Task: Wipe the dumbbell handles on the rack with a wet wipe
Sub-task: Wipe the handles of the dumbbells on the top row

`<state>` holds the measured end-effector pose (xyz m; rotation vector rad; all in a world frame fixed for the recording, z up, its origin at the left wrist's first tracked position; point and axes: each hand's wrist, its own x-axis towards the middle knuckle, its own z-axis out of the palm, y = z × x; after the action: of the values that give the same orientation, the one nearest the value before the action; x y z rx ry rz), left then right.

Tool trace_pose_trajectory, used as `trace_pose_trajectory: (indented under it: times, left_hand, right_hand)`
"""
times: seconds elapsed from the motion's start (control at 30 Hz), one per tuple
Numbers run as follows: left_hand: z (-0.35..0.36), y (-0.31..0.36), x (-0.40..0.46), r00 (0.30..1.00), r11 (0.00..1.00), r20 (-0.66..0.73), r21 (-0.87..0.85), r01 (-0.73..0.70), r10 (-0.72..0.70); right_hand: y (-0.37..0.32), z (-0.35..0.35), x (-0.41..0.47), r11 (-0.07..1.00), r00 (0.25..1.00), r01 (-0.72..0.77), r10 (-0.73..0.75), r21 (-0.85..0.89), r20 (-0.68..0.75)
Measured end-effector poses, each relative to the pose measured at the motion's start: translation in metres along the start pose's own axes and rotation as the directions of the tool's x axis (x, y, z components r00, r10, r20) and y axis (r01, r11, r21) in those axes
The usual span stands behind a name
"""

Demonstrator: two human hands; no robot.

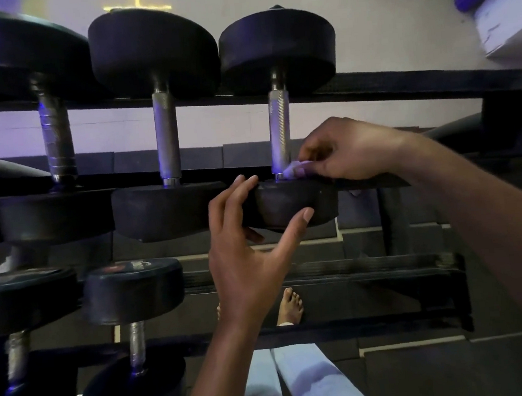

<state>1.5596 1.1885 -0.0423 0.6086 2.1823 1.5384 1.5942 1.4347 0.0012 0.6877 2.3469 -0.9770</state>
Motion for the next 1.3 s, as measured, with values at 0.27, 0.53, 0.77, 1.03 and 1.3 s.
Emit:
trace_pose_trajectory:
  times: [0.27,0.53,0.77,1.03,1.3]
  left_hand:
    - [-0.002,-0.003,0.005,0.999,0.999,0.022,0.019,-0.039,0.038]
    - [-0.007,-0.006,0.007,0.997,0.998,0.049,0.036,-0.053,0.052]
    - [-0.007,-0.006,0.008,0.997,0.998,0.058,0.031,-0.059,0.057]
    - [-0.008,-0.005,0.008,0.997,0.998,0.056,0.034,-0.055,0.053]
    - [-0.006,-0.008,0.009,0.996,0.997,0.061,0.029,-0.066,0.064]
  right_hand:
    - [0.006,0.018,0.034,0.993,0.998,-0.055,0.051,-0.102,-0.041]
    - [0.014,0.018,-0.006,0.977,0.992,0.004,0.023,0.214,-0.124]
    - [-0.003,0.026,-0.003,0.969,0.968,0.059,0.003,0.238,-0.252]
    - [-0.011,0.018,0.006,0.999,0.969,0.030,-0.023,0.027,-0.246]
    - [-0.008,0.019,0.028,0.981,0.665,0.192,-0.111,0.025,-0.738]
